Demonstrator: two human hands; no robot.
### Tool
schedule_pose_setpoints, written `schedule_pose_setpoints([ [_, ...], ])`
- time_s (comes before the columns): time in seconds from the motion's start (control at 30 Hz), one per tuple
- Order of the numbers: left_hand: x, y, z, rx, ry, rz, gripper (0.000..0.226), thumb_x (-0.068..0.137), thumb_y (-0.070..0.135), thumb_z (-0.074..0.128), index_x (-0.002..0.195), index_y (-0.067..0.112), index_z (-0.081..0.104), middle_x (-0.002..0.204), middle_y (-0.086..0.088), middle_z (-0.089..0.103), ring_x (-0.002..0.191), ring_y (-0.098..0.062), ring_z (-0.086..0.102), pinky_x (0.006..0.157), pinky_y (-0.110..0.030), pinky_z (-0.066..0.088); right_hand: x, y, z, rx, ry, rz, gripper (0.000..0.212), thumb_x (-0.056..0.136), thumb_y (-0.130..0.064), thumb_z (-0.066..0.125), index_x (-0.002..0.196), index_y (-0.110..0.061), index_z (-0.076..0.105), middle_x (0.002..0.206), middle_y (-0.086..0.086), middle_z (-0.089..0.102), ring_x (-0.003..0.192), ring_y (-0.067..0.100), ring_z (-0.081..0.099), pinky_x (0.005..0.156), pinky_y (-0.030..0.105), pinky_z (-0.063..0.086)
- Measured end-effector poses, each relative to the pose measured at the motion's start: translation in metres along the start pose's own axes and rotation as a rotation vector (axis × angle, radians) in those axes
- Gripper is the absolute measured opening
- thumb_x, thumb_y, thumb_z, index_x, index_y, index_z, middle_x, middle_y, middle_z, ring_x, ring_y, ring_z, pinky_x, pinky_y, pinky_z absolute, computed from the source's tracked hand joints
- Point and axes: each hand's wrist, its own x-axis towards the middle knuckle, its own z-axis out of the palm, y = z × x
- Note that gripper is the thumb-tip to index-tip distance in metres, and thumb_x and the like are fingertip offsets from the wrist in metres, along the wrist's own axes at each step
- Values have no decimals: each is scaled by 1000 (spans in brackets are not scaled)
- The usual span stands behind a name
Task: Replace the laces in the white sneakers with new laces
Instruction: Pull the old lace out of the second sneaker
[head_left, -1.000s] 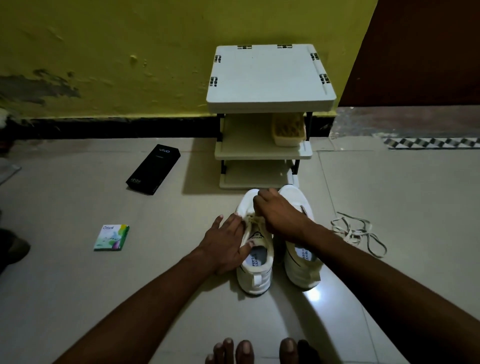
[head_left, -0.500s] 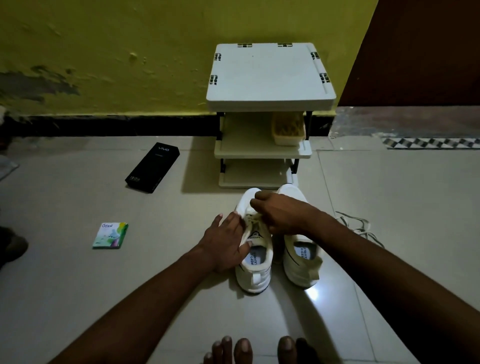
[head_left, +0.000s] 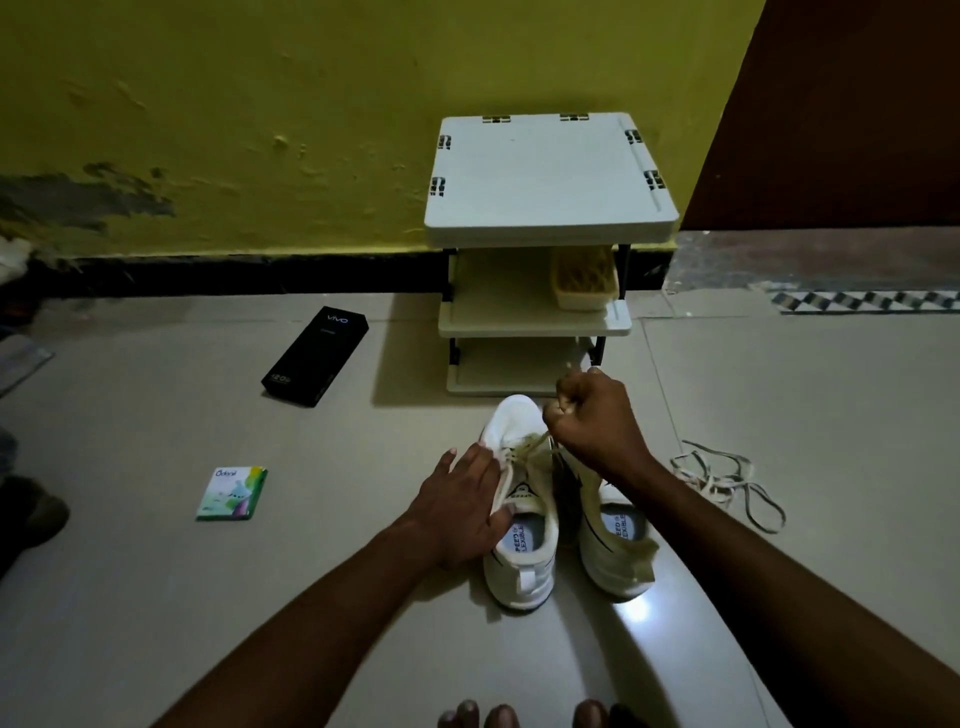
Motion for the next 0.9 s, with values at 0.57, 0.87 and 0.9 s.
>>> schedule_pose_setpoints([
  [0.57,3,15,-14,-723,340,-161,43,90,48,60,127,27,58,126,10,53,113,-12,58,94,-39,53,-52,9,16,-65,-108,13,34,76,-12,73,109,-9,66,110,2,55,97,12,51,85,14,32],
  [0.87,35,22,-42,-414,261,-44,8,88,19,62,92,12,63,100,-2,60,97,-27,57,76,-41,47,-89,6,47,-86,-83,93,28,71,0,66,85,-16,47,99,3,43,85,13,40,74,19,25],
  [0.9,37,22,-43,-393,275,-43,8,90,18,62,93,11,63,101,-5,61,96,-29,58,76,-41,45,-92,7,48,-86,-98,101,27,72,2,65,89,-14,51,102,5,46,87,14,42,75,19,26],
])
